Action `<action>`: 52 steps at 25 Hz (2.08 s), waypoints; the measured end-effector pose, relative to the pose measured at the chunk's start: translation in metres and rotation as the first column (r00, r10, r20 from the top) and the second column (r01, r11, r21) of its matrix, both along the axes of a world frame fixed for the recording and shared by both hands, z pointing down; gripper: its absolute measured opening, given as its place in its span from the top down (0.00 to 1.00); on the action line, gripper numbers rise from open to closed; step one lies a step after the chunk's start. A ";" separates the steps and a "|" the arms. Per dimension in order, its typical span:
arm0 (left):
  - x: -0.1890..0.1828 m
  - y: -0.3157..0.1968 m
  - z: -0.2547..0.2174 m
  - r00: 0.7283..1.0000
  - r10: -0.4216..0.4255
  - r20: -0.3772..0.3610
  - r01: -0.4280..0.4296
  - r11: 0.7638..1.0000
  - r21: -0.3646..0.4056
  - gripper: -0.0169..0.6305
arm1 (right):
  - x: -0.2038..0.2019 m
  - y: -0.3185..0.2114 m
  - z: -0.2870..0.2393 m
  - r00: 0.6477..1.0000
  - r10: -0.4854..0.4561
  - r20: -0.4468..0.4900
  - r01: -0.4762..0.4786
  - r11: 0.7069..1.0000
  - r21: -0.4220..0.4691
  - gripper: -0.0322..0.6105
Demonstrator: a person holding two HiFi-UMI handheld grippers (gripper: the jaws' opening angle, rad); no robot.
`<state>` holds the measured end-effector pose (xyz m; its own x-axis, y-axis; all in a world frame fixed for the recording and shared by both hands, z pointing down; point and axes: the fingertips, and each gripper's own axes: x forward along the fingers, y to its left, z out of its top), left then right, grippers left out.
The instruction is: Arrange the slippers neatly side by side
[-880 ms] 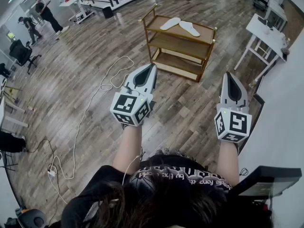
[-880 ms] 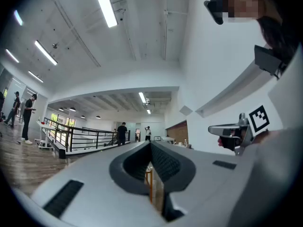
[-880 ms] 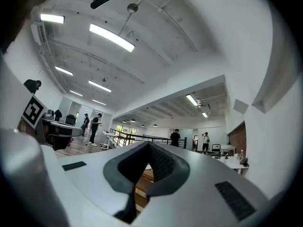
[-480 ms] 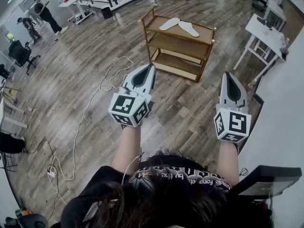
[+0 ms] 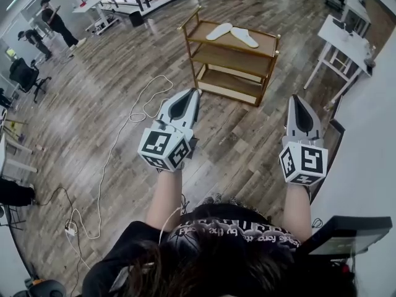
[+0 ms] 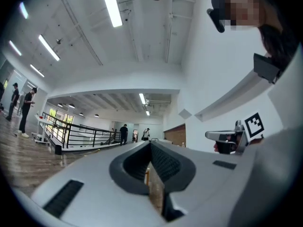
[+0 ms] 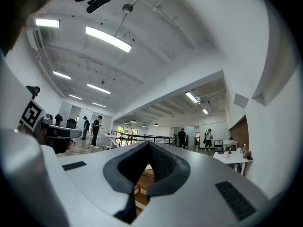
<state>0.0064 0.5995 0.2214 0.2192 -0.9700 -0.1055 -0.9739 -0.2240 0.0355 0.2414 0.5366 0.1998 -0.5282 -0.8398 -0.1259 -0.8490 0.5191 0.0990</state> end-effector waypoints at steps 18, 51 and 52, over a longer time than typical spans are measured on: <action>-0.030 -0.048 0.035 0.999 0.039 -0.036 -0.040 0.998 -0.042 0.97 | -0.038 -0.049 0.029 1.000 0.000 -0.007 0.000 0.999 -0.039 0.94; -0.131 -0.459 0.044 0.998 0.057 -0.029 -0.059 0.997 -0.044 0.97 | -0.126 -0.465 0.054 0.999 0.048 -0.022 -0.050 0.997 -0.051 0.95; -0.136 -0.473 0.044 0.997 0.069 -0.033 -0.071 0.997 -0.045 0.97 | -0.131 -0.476 0.053 0.998 0.058 -0.022 -0.059 0.997 -0.052 0.95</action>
